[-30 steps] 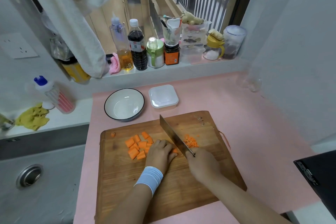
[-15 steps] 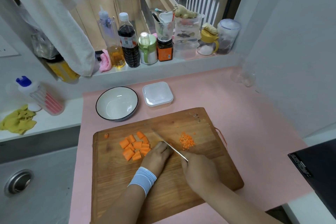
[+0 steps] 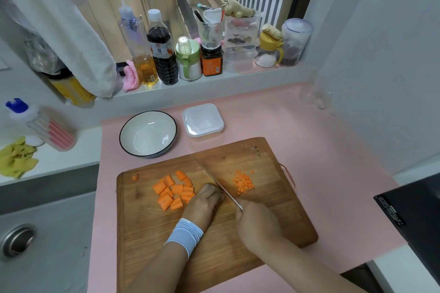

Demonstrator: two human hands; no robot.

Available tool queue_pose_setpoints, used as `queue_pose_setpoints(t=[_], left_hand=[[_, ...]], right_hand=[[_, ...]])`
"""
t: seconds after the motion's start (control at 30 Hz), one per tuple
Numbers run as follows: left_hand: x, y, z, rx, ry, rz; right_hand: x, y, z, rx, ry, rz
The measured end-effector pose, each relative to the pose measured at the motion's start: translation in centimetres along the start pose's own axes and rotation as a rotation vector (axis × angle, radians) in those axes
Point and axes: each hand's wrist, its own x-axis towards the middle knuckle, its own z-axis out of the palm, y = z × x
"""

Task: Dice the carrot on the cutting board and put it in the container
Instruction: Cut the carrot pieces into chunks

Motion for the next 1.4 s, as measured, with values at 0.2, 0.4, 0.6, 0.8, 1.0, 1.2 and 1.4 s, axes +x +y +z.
queue_pose_setpoints(t=[0.2, 0.4, 0.6, 0.8, 1.0, 1.2, 1.4], left_hand=[[0.3, 0.4, -0.2, -0.017, 0.045, 0.013], [0.3, 0.6, -0.4, -0.008, 0.040, 0.038], [0.2, 0.3, -0.2, 0.011, 0.044, 0.025], [0.2, 0.5, -0.3, -0.011, 0.081, 0.031], [0.3, 0.8, -0.3, -0.020, 0.099, 0.024], [-0.1, 0.8, -0.2, -0.019, 0.087, 0.017], [-0.2, 0.7, -0.1, -0.005, 0.118, -0.078]], right_hand=[[2.2, -0.2, -0.4, 0.058, -0.082, 0.039], [2.5, 0.0, -1.2, 0.094, -0.094, 0.035], [0.8, -0.2, -0.9, 0.052, -0.046, -0.005], [0.1, 0.4, -0.9, 0.031, -0.039, -0.015], [1.2, 0.6, -0.9, 0.047, -0.096, 0.002], [2.4, -0.3, -0.5, 0.057, -0.092, 0.007], [2.5, 0.2, -0.5, 0.079, -0.107, 0.027]])
